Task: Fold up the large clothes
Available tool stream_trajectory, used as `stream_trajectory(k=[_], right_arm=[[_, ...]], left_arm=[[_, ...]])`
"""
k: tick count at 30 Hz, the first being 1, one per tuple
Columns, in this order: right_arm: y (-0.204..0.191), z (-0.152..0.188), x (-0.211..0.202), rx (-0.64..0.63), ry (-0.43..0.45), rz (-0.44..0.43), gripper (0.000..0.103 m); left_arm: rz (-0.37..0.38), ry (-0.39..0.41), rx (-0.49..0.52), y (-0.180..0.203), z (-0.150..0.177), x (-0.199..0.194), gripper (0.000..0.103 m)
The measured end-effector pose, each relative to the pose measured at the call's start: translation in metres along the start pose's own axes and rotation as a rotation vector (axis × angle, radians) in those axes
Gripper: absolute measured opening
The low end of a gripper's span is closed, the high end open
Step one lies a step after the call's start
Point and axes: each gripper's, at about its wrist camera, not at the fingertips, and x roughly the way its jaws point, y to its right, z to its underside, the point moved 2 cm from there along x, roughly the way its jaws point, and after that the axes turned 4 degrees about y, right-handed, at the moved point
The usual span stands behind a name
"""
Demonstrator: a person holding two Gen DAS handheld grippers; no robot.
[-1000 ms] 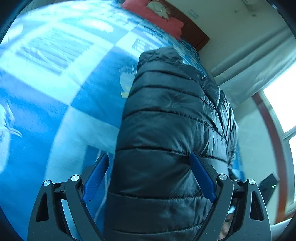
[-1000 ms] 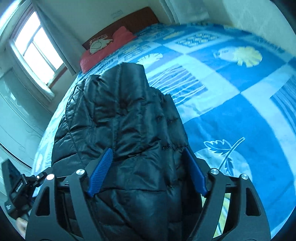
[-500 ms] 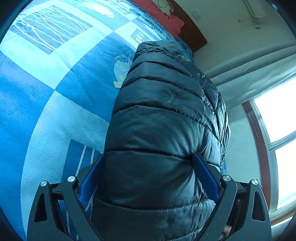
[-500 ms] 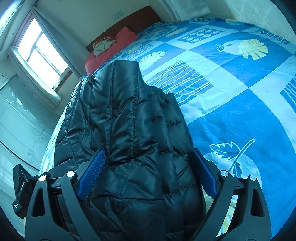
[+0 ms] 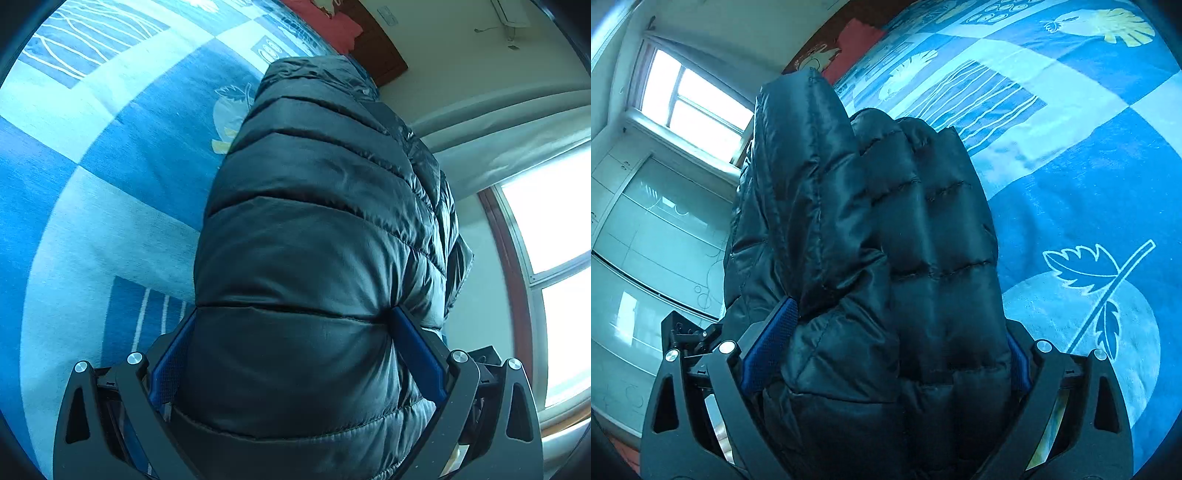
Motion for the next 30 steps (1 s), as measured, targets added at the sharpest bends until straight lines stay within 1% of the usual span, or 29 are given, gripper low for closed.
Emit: stream_trajectory(k=[2, 4, 5, 6, 7, 10, 14, 19, 24, 29, 30], right_arm=[[-0.002, 0.001, 0.0, -0.01, 0.004, 0.002, 0.086], [-0.001, 0.004, -0.001, 0.007, 0.008, -0.037, 0.071], [0.0, 0.005, -0.001, 0.013, 0.012, -0.051, 0.068], [0.001, 0.007, -0.003, 0.019, 0.021, -0.07, 0.062], [0.0, 0.008, -0.005, 0.021, 0.032, -0.082, 0.059], [-0.011, 0.012, -0.012, -0.015, 0.06, -0.086, 0.049], [-0.022, 0.014, -0.02, -0.04, 0.093, -0.121, 0.044], [-0.038, 0.015, -0.012, -0.054, 0.102, -0.164, 0.042], [-0.056, 0.012, 0.015, -0.038, 0.093, -0.214, 0.041], [-0.087, 0.004, 0.052, -0.033, 0.069, -0.264, 0.041], [-0.091, -0.003, 0.063, -0.03, 0.062, -0.272, 0.041]], left_arm=[[0.011, -0.011, 0.009, 0.002, 0.0, 0.002, 0.097], [0.012, -0.014, 0.031, 0.005, 0.001, 0.002, 0.097], [0.012, -0.014, 0.04, 0.007, 0.001, 0.002, 0.096], [0.013, -0.014, 0.055, 0.011, 0.002, 0.001, 0.096], [0.013, -0.013, 0.066, 0.014, 0.002, 0.0, 0.095], [0.012, -0.005, 0.111, 0.023, 0.006, -0.004, 0.095], [0.023, -0.001, 0.122, 0.029, 0.005, -0.011, 0.095], [0.008, 0.025, 0.146, 0.028, -0.001, -0.025, 0.095], [-0.016, 0.062, 0.176, 0.027, -0.018, -0.042, 0.095], [-0.061, 0.113, 0.199, 0.018, -0.048, -0.065, 0.095], [-0.071, 0.124, 0.202, 0.015, -0.055, -0.069, 0.095]])
